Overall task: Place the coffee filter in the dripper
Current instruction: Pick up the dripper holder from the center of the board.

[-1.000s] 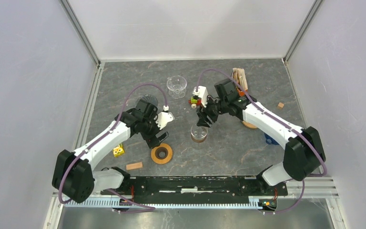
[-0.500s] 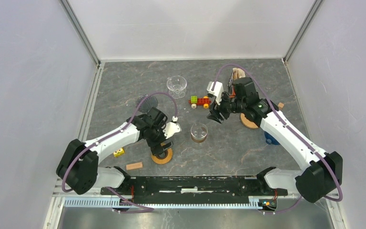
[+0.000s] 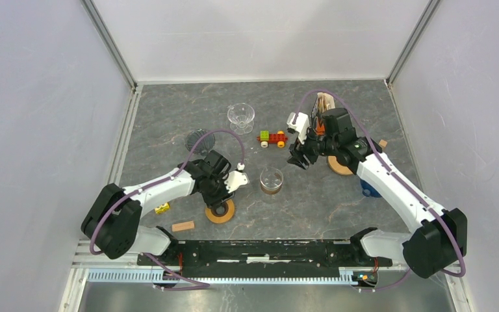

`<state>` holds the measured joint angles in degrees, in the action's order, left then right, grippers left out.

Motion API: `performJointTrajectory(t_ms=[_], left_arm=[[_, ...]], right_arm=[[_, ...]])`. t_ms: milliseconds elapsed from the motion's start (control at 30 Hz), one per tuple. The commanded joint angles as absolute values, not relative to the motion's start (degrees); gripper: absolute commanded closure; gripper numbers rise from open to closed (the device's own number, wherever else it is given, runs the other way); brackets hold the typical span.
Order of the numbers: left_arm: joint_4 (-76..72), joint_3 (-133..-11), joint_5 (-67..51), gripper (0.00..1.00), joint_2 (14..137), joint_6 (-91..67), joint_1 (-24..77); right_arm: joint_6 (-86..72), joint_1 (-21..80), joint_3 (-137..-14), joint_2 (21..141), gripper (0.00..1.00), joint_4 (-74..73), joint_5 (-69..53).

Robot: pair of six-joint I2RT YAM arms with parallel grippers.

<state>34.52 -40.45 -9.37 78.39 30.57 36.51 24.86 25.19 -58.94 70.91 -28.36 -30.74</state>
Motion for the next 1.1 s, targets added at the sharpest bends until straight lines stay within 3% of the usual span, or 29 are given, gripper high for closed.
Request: performJointTrajectory(t_ms=[0, 233, 500, 833, 1067], left_arm=[[33.3, -40.9, -11.5, 0.57, 77.9, 30.9, 36.8], [42.9, -47.9, -13.8, 0.69, 75.3, 33.2, 36.8], [58.7, -66.6, -17.4, 0.77, 74.3, 32.5, 36.8], [66.6, -96.3, -22.2, 0.8, 89.0, 21.6, 38.5], [67.7, -105.8, -19.2, 0.82, 98.9, 18.9, 43.1]], right_arm=[[24.6, 24.3, -58.7, 69.5, 0.37, -27.2, -30.0], [25.6, 22.3, -57.5, 68.1, 0.38, -27.2, -29.5], [31.3, 20.2, -56.4, 65.2, 0.38, -28.5, -35.8], [41.9, 20.2, -62.8, 64.6, 0.39, -35.9, -43.3], [47.0, 20.3, -62.9, 59.0, 0.39, -40.7, -45.0]])
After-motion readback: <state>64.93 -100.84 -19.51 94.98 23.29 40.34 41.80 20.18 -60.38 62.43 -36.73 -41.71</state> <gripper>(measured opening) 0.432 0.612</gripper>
